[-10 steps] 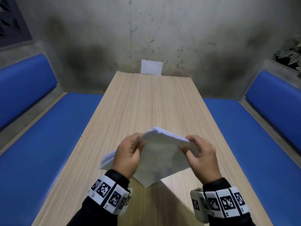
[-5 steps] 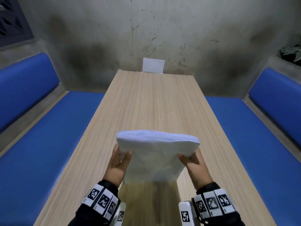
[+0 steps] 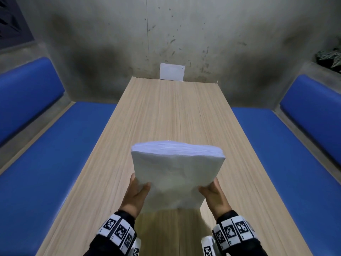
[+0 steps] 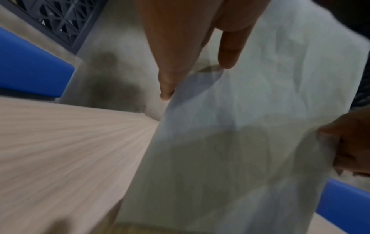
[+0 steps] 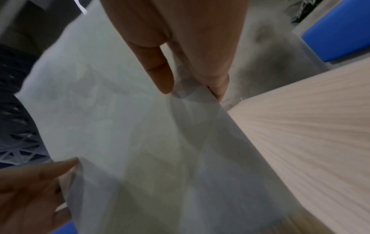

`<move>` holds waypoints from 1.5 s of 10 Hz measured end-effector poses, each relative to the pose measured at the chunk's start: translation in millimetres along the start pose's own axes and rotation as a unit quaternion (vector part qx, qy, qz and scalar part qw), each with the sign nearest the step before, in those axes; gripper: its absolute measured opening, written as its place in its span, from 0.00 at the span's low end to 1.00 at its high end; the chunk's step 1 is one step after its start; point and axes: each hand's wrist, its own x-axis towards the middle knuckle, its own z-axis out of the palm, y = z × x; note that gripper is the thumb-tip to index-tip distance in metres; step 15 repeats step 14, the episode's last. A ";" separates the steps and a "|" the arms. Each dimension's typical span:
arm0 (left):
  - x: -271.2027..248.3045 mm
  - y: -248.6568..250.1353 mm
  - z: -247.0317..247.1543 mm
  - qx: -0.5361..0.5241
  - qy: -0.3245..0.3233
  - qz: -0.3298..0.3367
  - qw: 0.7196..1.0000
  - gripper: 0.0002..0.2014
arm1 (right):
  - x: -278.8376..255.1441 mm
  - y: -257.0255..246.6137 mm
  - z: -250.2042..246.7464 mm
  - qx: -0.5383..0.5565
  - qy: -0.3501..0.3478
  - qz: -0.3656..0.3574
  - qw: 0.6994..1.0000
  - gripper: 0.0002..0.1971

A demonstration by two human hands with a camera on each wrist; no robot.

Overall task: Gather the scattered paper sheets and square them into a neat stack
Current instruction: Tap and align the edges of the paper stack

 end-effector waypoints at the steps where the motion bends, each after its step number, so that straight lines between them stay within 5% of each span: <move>1: 6.8 -30.8 -1.4 0.054 0.008 -0.039 0.998 0.33 | -0.6 4.4 8.2 -0.031 0.001 -0.004 1.000 0.27; 2: 13.1 -53.8 1.3 0.172 0.002 -0.081 0.982 0.36 | 2.2 19.6 9.5 -0.081 0.005 0.024 0.996 0.26; 4: 26.3 -30.5 4.4 0.201 -0.022 -0.120 0.972 0.22 | 10.3 31.0 0.8 -0.117 0.030 0.133 0.984 0.16; 7: 16.6 -60.9 11.7 0.334 -0.111 -0.302 0.886 0.27 | 1.2 79.0 2.1 -0.222 0.009 0.291 0.931 0.20; 9: 13.6 -67.8 5.2 0.337 -0.043 -0.293 0.894 0.24 | -8.6 90.7 0.5 -0.262 0.062 0.295 0.917 0.23; 11: 10.2 -68.0 11.0 0.365 -0.061 -0.300 0.879 0.23 | -5.9 92.5 0.5 -0.275 0.071 0.278 0.918 0.16; 15: 12.0 -67.6 16.2 0.364 -0.026 -0.298 0.882 0.28 | -3.6 92.2 1.5 -0.277 0.080 0.277 0.917 0.18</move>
